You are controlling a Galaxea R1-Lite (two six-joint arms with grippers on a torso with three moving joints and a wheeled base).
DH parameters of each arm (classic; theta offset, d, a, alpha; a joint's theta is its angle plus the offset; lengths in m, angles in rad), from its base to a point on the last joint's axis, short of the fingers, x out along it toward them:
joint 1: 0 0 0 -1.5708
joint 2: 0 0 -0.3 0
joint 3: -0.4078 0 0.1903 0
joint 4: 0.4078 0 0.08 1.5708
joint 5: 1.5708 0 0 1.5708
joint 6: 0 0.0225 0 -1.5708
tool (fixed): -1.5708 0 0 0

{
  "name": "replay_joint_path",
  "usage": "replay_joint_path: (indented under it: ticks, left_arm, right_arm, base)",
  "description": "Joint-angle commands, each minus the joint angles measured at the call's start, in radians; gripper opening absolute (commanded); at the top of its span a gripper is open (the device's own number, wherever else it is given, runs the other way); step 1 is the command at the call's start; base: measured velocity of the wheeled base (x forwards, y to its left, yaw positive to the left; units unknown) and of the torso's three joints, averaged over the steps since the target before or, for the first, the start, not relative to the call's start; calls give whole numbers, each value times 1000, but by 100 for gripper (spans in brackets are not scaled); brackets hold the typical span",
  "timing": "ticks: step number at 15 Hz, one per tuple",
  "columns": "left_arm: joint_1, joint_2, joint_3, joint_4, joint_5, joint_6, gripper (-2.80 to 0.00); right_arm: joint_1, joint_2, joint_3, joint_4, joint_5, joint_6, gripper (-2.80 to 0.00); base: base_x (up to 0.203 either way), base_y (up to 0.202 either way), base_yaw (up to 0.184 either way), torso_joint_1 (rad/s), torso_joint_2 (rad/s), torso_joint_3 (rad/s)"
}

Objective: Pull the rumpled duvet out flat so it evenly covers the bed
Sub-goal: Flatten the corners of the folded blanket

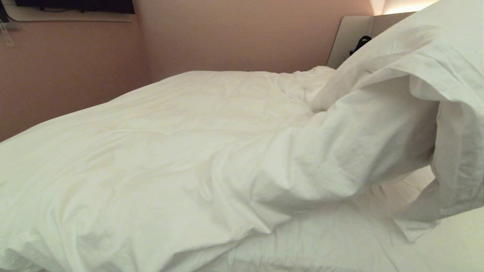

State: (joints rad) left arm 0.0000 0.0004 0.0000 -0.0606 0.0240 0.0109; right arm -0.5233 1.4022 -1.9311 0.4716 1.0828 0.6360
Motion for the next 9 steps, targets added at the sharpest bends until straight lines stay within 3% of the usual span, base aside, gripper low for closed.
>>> replay_joint_path:
  ticks: [1, 5, 9]
  left_arm:
    - [0, 0, 0, -1, 0, 0, -280]
    - [0, 0, 0, -1, 0, 0, -280]
    - [0, 0, 0, -1, 0, 0, -280]
  right_arm:
    - [5, -25, -3, -48, 9, 117, -280]
    - [17, -18, 45, -45, 18, 117, -280]
    - [146, -15, 137, -55, 13, 102, -280]
  base:
    - [0, 0, 0, 0, 0, 0]
    - [0, 0, 0, 0, 0, 0]
    - [0, 0, 0, 0, 0, 0]
